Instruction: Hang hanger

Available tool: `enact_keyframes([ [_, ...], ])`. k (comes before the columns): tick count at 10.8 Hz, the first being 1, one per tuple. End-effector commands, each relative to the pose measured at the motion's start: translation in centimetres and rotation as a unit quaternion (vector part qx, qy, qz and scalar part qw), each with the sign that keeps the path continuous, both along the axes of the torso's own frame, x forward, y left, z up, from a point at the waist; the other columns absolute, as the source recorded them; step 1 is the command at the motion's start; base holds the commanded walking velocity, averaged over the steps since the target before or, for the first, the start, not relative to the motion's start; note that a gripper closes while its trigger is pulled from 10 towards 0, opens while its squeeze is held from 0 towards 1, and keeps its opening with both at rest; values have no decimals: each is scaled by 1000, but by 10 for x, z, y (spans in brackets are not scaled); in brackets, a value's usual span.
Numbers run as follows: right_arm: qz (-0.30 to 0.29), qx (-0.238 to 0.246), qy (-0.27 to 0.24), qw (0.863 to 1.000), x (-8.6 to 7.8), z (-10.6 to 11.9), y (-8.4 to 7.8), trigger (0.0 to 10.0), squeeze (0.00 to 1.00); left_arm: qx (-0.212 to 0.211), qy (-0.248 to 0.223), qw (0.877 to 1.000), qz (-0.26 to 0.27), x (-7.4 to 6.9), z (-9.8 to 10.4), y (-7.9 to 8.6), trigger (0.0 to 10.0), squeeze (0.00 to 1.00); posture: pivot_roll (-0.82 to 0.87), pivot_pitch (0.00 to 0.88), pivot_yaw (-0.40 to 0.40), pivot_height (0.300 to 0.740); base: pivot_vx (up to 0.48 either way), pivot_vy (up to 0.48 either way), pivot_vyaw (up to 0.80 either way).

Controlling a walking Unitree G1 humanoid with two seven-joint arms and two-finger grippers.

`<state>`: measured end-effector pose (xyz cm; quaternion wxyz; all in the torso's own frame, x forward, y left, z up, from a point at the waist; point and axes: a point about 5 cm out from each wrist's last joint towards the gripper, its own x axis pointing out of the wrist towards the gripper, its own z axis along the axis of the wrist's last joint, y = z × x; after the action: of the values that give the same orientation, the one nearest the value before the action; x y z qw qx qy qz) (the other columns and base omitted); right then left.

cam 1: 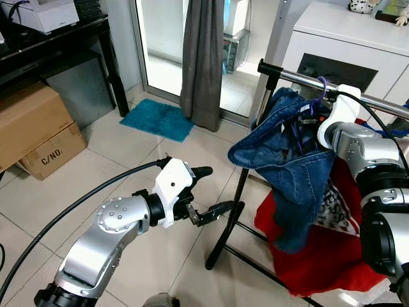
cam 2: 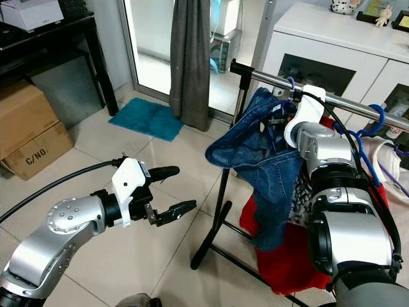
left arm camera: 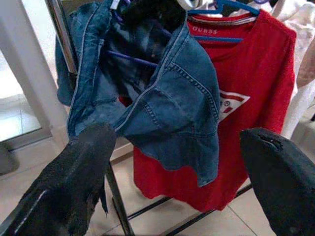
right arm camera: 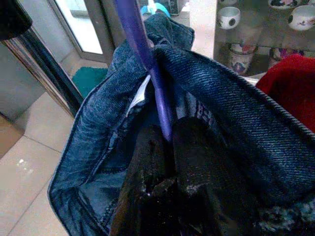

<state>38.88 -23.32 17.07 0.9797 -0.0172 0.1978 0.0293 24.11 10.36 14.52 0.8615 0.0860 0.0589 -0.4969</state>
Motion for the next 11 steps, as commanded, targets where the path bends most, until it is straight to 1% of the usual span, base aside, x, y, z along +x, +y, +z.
enact_keyframes([
  [1, 4, 12, -11, 1000, 0, 1, 1, 0, 0, 2, -10, 1000, -5, 1, 2, -3, 10000, 0, 94, 0, -33, 740, 0, 0, 0],
  [3, 15, 28, -34, 999, 1, 4, 6, 0, 0, 6, -12, 1000, -9, 0, 1, -3, 10000, 0, 94, 0, -22, 740, 0, 0, 0],
  [4, 24, 33, -50, 998, 0, 8, 7, 0, 0, 10, -24, 1000, 2, 2, 1, -3, 10000, 0, 96, 0, -20, 740, 0, 0, 0],
  [5, 26, 34, -61, 997, -4, 12, 4, 0, 0, 18, -25, 999, 44, 7, -1, 0, 10000, 0, 96, 0, -19, 740, 0, 0, 0],
  [6, 26, 30, -66, 997, -8, 14, 0, 0, 0, 17, -20, 997, 73, 11, -2, 3, 10000, 0, 96, 0, -21, 740, 0, 0, 0],
  [7, 28, 15, -77, 997, -20, 19, -8, 0, 0, -11, -6, 993, 116, 14, -2, 7, 10000, 0, 93, 0, -21, 740, 0, 0, 0],
  [8, 33, 5, -85, 996, -31, 24, -11, 0, 0, -4, -12, 993, 121, 11, -7, 6, 10000, 0, 87, 0, -17, 740, 0, 0, 0],
  [9, 44, -7, -86, 995, -43, 25, -11, 0, 0, 8, -36, 989, 141, 11, -10, 5, 10000, 0, 90, 0, -17, 740, 0, 0, 0],
  [10, 52, -17, -81, 995, -51, 23, -9, 0, 0, 7, -36, 986, 162, 12, -13, 4, 10000, 0, 87, 0, -12, 740, 0, 0, 0],
  [11, 60, -20, -66, 996, -66, 14, -2, 0, 0, 4, -17, 982, 190, 13, -17, 5, 10000, 0, 71, 0, -6, 740, 0, 0, 0],
])
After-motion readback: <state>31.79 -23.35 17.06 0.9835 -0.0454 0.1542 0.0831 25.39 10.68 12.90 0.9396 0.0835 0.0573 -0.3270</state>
